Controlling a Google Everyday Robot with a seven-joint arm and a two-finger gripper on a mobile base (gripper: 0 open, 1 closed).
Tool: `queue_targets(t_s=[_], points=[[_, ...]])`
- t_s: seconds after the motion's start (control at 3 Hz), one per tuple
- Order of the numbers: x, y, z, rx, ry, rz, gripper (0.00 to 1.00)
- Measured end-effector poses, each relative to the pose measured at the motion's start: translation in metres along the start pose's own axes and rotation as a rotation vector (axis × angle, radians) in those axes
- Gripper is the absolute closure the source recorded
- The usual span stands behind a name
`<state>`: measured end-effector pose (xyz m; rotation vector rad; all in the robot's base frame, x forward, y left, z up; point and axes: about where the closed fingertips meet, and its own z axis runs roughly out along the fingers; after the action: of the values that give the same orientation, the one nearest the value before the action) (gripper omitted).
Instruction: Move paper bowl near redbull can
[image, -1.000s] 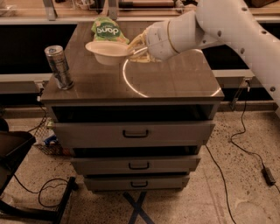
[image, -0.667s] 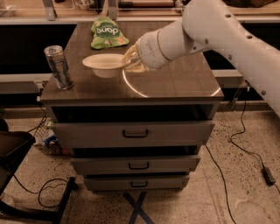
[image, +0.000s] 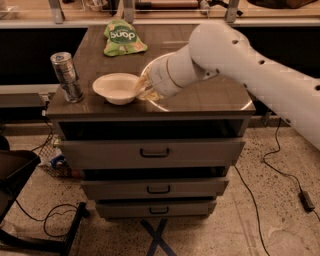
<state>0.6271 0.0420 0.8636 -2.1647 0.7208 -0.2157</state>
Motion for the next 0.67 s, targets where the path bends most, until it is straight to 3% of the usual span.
queue_targets(t_s=[0.67], points=[[-0.0028, 0.0011, 0.0041, -0.003, -0.005, -0.003, 0.59]])
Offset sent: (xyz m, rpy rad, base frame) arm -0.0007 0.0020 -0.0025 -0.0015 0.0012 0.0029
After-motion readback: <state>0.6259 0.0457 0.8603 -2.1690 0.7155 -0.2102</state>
